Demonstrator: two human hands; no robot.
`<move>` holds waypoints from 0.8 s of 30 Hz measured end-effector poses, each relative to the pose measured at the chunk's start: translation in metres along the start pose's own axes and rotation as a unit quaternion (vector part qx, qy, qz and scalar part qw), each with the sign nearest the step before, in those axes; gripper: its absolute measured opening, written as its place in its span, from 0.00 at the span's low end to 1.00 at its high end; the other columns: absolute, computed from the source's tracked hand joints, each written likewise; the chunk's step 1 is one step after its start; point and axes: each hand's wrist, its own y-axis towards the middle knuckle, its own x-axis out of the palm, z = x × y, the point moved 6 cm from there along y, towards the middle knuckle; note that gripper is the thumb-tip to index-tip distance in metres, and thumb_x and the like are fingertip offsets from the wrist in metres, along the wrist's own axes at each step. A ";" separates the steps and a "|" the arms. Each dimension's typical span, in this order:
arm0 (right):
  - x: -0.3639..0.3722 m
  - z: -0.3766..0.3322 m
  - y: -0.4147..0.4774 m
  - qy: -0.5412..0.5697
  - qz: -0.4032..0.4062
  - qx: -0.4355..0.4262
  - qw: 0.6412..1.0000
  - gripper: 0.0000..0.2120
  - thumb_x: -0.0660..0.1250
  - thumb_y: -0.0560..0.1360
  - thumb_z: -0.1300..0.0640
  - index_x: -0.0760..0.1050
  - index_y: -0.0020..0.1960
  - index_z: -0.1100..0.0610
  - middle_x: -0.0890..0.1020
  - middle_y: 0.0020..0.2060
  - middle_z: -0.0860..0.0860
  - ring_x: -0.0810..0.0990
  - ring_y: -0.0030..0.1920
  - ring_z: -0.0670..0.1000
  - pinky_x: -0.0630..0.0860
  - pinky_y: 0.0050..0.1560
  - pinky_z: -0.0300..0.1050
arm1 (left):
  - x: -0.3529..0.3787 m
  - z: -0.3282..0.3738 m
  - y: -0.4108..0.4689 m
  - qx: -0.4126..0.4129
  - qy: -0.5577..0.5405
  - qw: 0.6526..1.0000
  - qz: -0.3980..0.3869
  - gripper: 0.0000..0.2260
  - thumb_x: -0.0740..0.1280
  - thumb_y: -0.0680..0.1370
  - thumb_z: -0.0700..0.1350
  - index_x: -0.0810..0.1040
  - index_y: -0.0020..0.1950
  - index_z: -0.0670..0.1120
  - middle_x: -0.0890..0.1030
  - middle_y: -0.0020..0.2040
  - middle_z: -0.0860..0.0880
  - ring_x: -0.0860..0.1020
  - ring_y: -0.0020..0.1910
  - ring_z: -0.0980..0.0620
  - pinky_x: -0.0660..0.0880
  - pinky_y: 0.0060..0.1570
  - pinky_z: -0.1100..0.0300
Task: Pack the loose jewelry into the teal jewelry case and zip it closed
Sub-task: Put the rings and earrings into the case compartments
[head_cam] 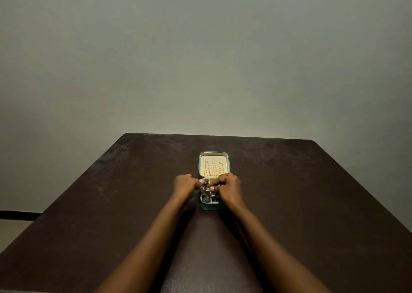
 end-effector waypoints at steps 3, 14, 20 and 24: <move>-0.009 0.004 0.001 0.002 0.038 0.008 0.999 0.06 0.71 0.66 0.71 0.82 0.43 0.66 0.77 0.43 0.51 0.75 0.49 0.48 0.70 0.48 0.37 | -0.004 -0.003 0.003 -0.002 0.080 0.997 0.025 0.21 0.75 0.68 0.43 0.79 0.59 0.40 0.76 0.65 0.45 0.73 0.64 0.45 0.63 0.69 0.49; -0.030 0.016 -0.001 0.019 0.117 0.046 0.992 0.06 0.71 0.69 0.68 0.83 0.45 0.65 0.83 0.47 0.56 0.76 0.41 0.47 0.69 0.40 0.33 | -0.004 0.005 -0.018 0.071 0.331 0.940 0.042 0.07 0.74 0.66 0.48 0.86 0.43 0.51 0.68 0.69 0.58 0.63 0.70 0.48 0.44 0.72 0.39; -0.029 0.019 -0.001 0.038 0.114 0.058 0.991 0.05 0.71 0.68 0.68 0.83 0.44 0.64 0.83 0.44 0.56 0.78 0.36 0.49 0.73 0.34 0.33 | -0.004 0.006 -0.022 0.064 0.342 0.937 0.033 0.09 0.76 0.66 0.50 0.85 0.45 0.53 0.67 0.70 0.57 0.61 0.71 0.48 0.43 0.72 0.38; -0.030 0.019 0.000 0.041 0.110 0.063 0.991 0.05 0.71 0.68 0.68 0.83 0.43 0.62 0.84 0.44 0.56 0.80 0.42 0.51 0.78 0.46 0.45 | -0.003 0.009 -0.019 0.066 0.354 0.933 0.004 0.07 0.76 0.66 0.50 0.85 0.43 0.55 0.69 0.69 0.57 0.61 0.71 0.47 0.44 0.71 0.36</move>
